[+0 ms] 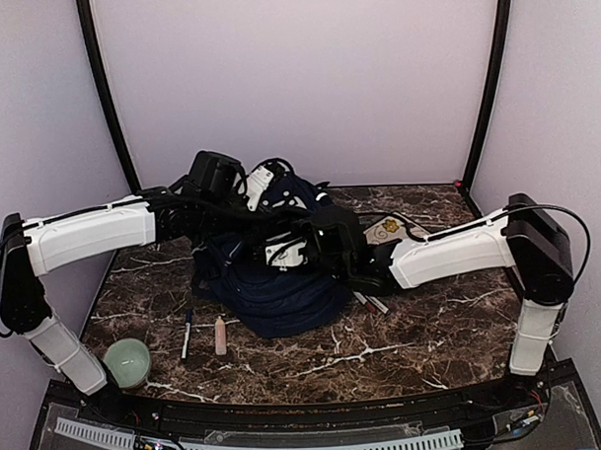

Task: Pack the student bag
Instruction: Place the pen in the upper front pocket of the bag, then pick up the pen from the center of the board.

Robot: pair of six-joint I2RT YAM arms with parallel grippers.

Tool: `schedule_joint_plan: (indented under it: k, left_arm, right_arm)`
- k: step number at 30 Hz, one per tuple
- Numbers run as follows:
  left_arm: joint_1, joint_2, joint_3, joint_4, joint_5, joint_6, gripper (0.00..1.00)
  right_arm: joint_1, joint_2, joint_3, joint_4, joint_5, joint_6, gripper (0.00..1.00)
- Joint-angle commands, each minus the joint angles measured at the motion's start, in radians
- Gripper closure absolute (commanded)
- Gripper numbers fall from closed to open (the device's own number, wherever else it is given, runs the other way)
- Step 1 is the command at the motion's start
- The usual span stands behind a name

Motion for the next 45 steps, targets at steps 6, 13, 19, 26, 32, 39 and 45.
schedule_joint_plan:
  k: [6,13,19,26,32,39,45]
  left_arm:
    - [0.006,-0.014,-0.017,0.124,-0.01,-0.028,1.0]
    - [0.012,-0.013,-0.047,0.143,-0.002,-0.031,1.0]
    - [0.016,-0.009,-0.061,0.14,0.011,-0.027,1.0]
    - [0.016,-0.014,-0.078,0.142,0.029,-0.029,1.0]
    - [0.016,-0.028,-0.089,0.141,0.038,-0.039,1.0]
    - [0.016,-0.048,-0.108,0.14,0.036,-0.046,1.0]
    - [0.016,-0.061,-0.127,0.145,0.035,-0.058,1.0]
  right_arm:
    - [0.023,-0.18,-0.056,-0.458,-0.144,0.326,0.59]
    - [0.015,-0.339,-0.145,-0.758,-0.291,0.521,0.6]
    - [-0.061,-0.46,-0.247,-0.878,-0.435,0.669,0.61]
    - [-0.32,-0.409,-0.24,-0.948,-0.564,0.815,0.64]
    - [-0.448,-0.293,-0.169,-1.004,-0.694,0.869,0.66]
    - [-0.471,-0.164,-0.092,-1.018,-0.726,0.913,0.67]
    - [-0.471,-0.091,-0.045,-1.021,-0.725,0.938,0.67]
